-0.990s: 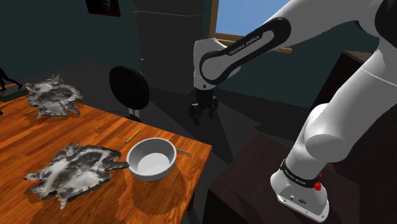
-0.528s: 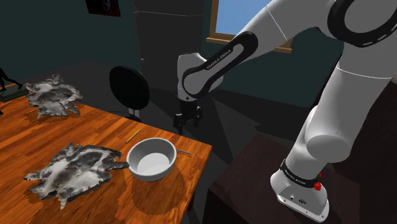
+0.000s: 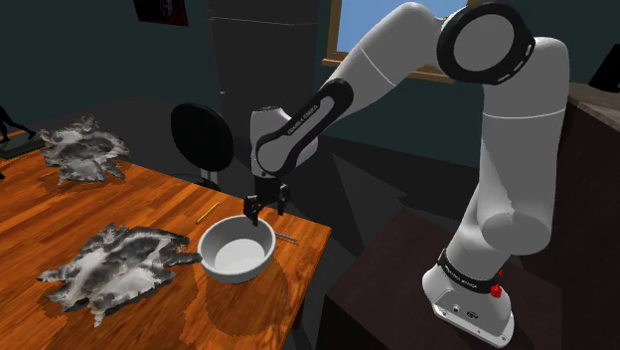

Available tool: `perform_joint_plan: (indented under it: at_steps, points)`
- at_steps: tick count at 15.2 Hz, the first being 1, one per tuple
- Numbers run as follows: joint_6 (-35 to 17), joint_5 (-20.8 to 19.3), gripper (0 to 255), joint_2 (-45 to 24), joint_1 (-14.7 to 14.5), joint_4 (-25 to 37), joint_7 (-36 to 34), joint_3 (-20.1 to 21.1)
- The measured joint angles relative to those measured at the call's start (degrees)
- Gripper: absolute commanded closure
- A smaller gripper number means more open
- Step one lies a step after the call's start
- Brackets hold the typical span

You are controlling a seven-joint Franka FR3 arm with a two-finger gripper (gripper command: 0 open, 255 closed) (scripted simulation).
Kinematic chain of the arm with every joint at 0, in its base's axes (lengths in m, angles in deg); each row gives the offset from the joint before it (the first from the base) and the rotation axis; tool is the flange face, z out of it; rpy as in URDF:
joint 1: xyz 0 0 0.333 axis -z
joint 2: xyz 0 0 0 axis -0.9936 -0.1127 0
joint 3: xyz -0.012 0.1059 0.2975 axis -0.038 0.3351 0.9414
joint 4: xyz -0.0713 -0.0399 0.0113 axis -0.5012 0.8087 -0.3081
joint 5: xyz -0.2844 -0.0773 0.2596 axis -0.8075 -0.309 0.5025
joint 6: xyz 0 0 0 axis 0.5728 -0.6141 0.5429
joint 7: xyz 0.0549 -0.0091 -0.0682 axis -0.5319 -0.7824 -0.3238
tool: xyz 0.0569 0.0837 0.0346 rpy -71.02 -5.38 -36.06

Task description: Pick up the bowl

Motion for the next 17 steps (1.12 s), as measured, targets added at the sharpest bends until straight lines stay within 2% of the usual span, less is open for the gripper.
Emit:
perform_joint_plan:
  at_steps: [8,9,17]
  points:
    - [-4.43,-0.63,0,-5.56,-0.65,1.21,-0.2,-0.36]
    - [-4.54,-0.63,255,-5.66,-0.64,1.18,-0.16,-0.37]
    - [-4.65,-0.64,255,-5.7,-0.62,1.13,-0.12,-0.38]
